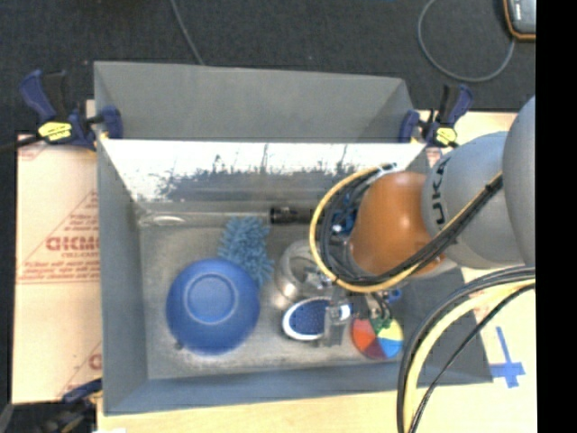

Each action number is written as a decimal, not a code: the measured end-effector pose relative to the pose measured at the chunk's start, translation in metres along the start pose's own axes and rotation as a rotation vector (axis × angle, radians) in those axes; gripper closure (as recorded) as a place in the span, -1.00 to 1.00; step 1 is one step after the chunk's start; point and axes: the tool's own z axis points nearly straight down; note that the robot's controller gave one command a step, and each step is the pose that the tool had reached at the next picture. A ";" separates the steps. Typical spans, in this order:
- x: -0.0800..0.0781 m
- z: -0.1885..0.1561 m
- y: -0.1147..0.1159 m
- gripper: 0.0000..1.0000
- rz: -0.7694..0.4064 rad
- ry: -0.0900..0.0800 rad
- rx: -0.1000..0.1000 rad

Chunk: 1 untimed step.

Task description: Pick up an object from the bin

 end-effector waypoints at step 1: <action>0.000 0.000 0.000 1.00 -0.001 0.000 0.000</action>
Offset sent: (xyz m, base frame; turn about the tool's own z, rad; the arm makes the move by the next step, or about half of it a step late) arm 0.0001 -0.0001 0.0850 -0.0007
